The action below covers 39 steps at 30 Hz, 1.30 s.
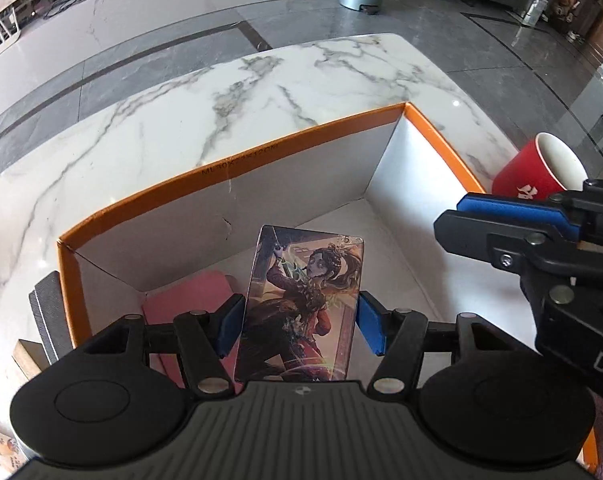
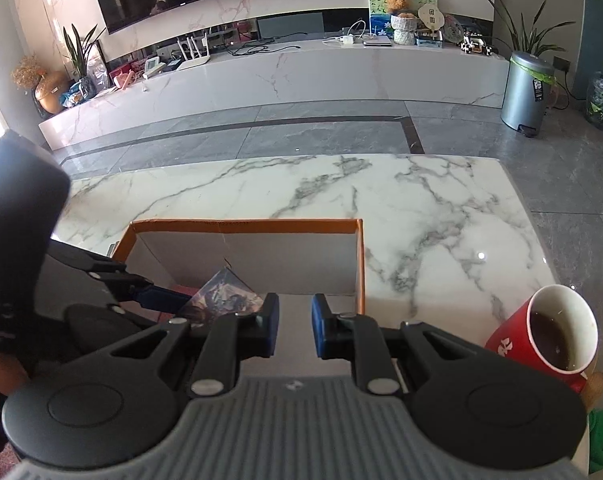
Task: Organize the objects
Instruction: 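Lower the anime card box into the orange box with the left tool, then open the left tool and withdraw both tools from the box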
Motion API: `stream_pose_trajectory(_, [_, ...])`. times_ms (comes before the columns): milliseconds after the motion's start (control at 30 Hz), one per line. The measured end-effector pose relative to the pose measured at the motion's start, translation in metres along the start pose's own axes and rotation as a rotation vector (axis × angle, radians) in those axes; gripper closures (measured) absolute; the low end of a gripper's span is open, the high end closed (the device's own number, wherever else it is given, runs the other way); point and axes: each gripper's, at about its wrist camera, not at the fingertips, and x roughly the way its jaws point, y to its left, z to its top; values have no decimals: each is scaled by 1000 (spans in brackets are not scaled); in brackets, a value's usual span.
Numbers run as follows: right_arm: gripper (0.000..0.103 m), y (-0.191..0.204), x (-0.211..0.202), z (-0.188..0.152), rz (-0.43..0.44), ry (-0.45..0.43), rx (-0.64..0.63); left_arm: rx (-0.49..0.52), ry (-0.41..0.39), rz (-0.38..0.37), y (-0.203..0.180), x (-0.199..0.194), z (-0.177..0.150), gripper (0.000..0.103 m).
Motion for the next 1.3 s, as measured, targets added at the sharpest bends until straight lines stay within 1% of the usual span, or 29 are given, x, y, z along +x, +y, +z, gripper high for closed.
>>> stream_pose_trajectory(133, [90,-2,11,2,-10,10,-13,-35,23,-5,5,13,1,33])
stream_pose_trajectory(267, [90,-2,17,3,-18,17,-22,-80,21,-3,12,23,5,33])
stream_pose_trajectory(367, [90,1,20,1,-21,21,-34,-127,15,-29,20,30,8,33])
stream_pose_trajectory(467, [90,3,21,-1,-30,22,-56,-144,-3,-73,24,26,8,33])
stream_pose_trajectory(533, [90,5,20,-3,-20,20,-71,-137,-17,-72,26,19,7,29])
stream_pose_trajectory(600, [90,8,19,-3,-10,20,-85,-123,-25,-71,30,9,6,29])
stream_pose_trajectory(667, [89,12,17,-5,6,20,-107,-97,-14,-58,33,-1,4,30])
stream_pose_trajectory(700, [88,15,17,-6,14,26,-121,-81,-14,-57,34,-8,3,38])
stream_pose_trajectory(767, [87,22,20,-9,32,53,-161,-45,-28,-78,36,-23,-1,42])
stream_pose_trajectory(800, [83,26,22,-10,39,71,-183,-23,-38,-77,36,-30,-3,41])
stream_pose_trajectory(833, [73,31,26,-12,44,94,-211,1,-51,-59,36,-38,-5,36])
stream_pose_trajectory(900, [69,38,35,-17,36,126,-250,56,-87,-33,35,-51,-11,35])
stream_pose_trajectory(967, [68,44,47,-19,42,181,-293,99,-117,-23,36,-64,-16,35])
stream_pose_trajectory(1000, [62,46,54,-20,49,213,-312,117,-133,-20,37,-70,-19,35])
stream_pose_trajectory(1033, [51,47,60,-22,53,241,-330,130,-144,-17,39,-75,-21,35])
stream_pose_trajectory(1067, [49,49,65,-23,53,261,-348,142,-155,-10,41,-80,-25,35])
stream_pose_trajectory(1167, [47,53,81,-24,48,328,-399,134,-164,28,51,-86,-33,35])
stream_pose_trajectory(1300, [44,62,104,-24,44,428,-504,102,-155,20,66,-83,-40,35])
